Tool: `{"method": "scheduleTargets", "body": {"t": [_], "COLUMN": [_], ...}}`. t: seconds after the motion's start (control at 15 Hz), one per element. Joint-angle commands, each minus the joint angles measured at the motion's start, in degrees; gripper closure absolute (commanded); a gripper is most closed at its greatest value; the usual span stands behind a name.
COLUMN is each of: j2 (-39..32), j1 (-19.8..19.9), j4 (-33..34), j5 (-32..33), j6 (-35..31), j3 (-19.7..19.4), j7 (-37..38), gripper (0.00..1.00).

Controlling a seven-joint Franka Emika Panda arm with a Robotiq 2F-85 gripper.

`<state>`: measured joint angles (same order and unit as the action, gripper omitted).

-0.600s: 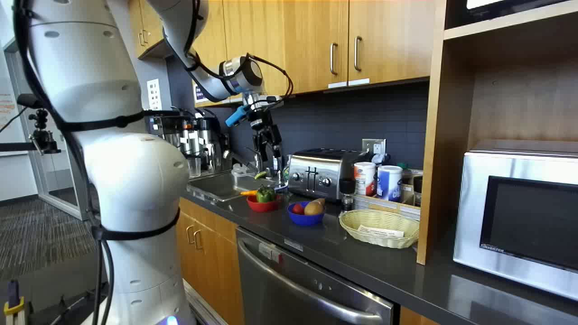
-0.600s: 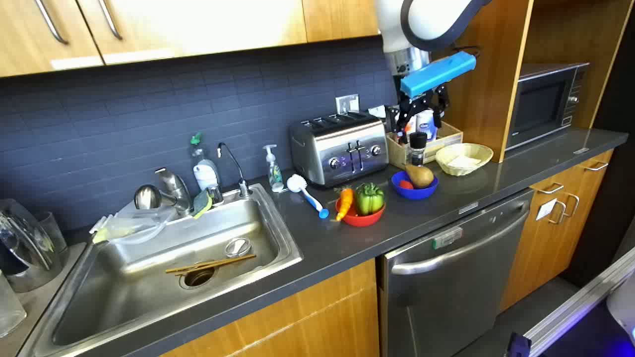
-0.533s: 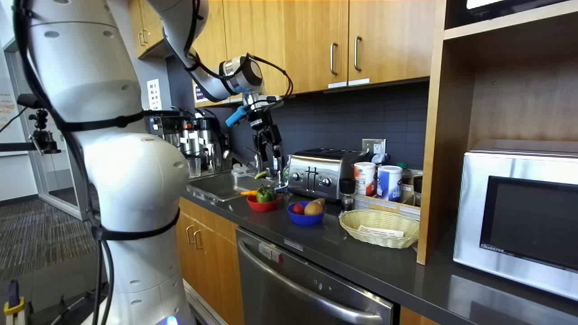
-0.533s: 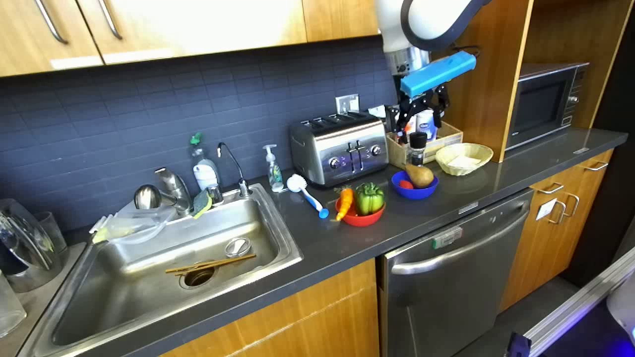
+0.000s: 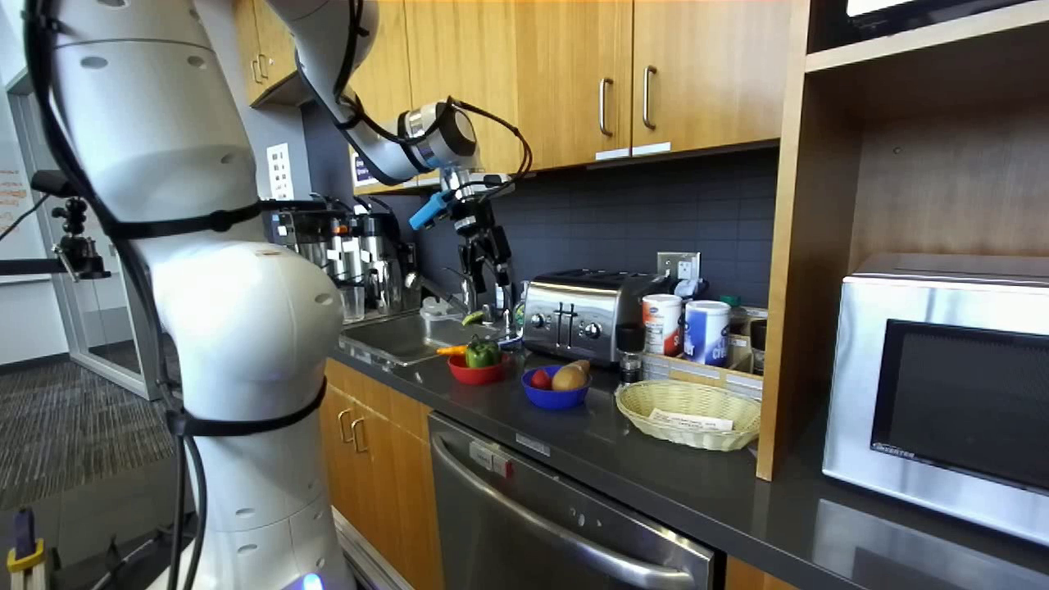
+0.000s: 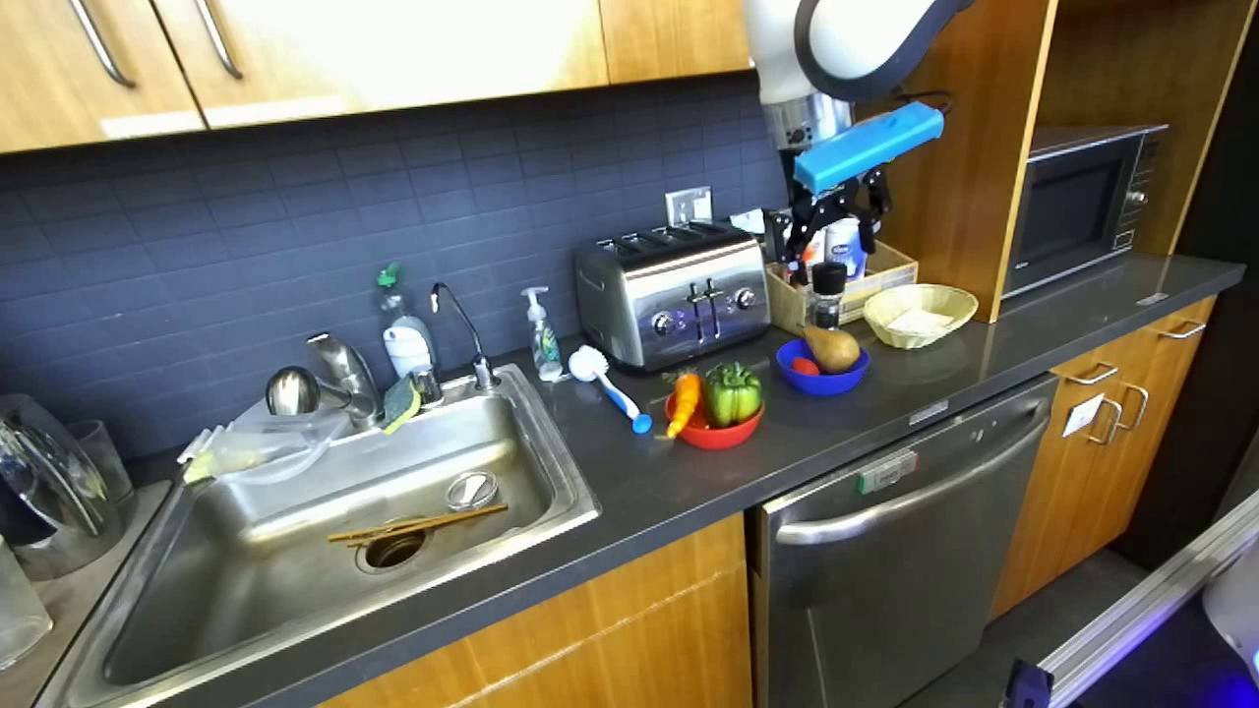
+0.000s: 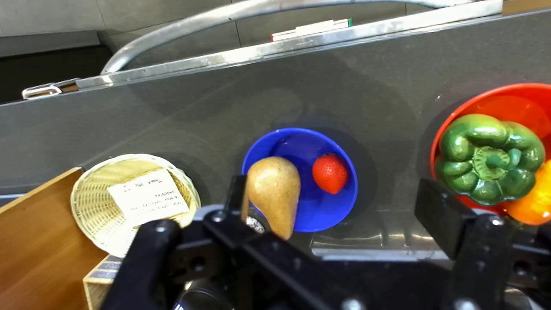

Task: Pick up the green pepper toy and put it on the kitchen counter

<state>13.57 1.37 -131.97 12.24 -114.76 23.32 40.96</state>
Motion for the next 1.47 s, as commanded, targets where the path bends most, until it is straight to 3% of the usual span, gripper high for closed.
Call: {"method": "scheduleTargets", "body": {"t": [0.0, 0.6, 1.4], "j2": [-0.3, -0.3, -6.9], "j1": [-3.2, -3.4, -10.8], "j4": [0.1, 0.1, -3.3], "j5": [0.8, 0.6, 8.0], "j6": [0.3, 0.2, -16.2], "j3": [-3.0, -3.6, -3.9], "j7": [0.6, 0.4, -0.7], "gripper": [0.0, 0.0, 0.0]}}
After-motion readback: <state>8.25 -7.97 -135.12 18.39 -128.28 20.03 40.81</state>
